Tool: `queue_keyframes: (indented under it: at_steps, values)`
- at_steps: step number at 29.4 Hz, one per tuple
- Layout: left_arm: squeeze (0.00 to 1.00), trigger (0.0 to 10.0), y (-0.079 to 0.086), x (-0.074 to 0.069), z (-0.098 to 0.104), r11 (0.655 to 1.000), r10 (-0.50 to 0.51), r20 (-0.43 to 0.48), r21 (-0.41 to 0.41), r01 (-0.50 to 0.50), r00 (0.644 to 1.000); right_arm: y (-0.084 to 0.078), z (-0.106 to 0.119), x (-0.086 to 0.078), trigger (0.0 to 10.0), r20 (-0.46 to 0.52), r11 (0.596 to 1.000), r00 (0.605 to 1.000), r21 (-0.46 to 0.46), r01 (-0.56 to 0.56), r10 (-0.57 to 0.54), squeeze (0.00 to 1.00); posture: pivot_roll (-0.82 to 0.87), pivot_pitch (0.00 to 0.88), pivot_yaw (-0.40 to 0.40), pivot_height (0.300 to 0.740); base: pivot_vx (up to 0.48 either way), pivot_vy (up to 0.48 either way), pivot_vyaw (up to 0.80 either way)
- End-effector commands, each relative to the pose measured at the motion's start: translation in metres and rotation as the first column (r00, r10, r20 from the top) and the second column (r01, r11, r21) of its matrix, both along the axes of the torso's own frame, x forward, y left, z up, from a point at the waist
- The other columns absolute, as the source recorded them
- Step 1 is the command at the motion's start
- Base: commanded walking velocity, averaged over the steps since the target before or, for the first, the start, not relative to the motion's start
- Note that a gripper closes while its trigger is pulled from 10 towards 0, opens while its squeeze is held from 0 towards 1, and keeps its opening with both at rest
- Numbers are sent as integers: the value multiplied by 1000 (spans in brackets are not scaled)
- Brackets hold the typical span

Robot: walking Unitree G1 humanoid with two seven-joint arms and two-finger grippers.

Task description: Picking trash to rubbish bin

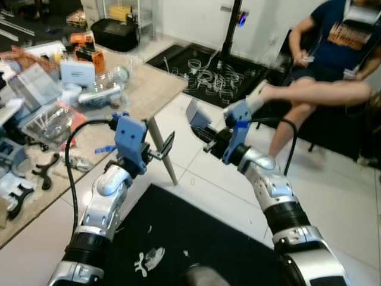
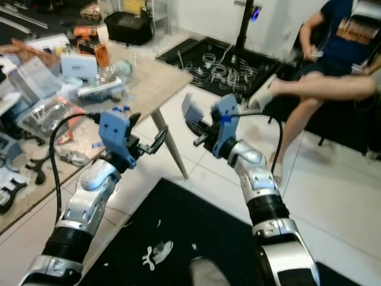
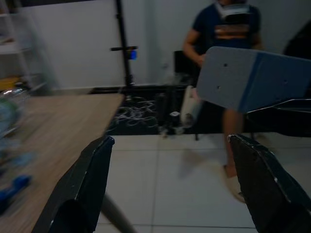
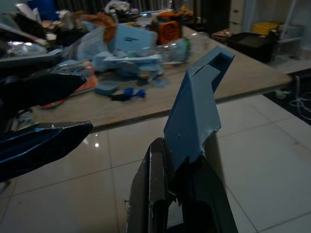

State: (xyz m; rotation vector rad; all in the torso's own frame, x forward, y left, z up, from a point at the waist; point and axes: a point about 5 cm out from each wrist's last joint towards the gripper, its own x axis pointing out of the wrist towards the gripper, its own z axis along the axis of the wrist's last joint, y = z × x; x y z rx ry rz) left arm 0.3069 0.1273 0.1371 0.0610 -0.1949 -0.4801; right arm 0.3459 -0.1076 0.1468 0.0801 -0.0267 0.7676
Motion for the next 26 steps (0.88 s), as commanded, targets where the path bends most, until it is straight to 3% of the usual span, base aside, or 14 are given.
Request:
queue_keyframes:
  at_steps: [1, 26]
  values:
    - [0, 10000, -5, 1, -2, 1000, -27, -24, -11, 26, 999, -5, 2, 2, 10000, 8, 999, 999, -4, 36, -36, 0, -38, 0, -32, 740, 0, 0, -769]
    - [0, 10000, -4, 1, -1, 997, -82, -38, -14, 81, 996, 1, 3, 5, 10000, 5, 1000, 1000, -5, 19, -19, 0, -18, 0, -39, 740, 0, 0, -769]
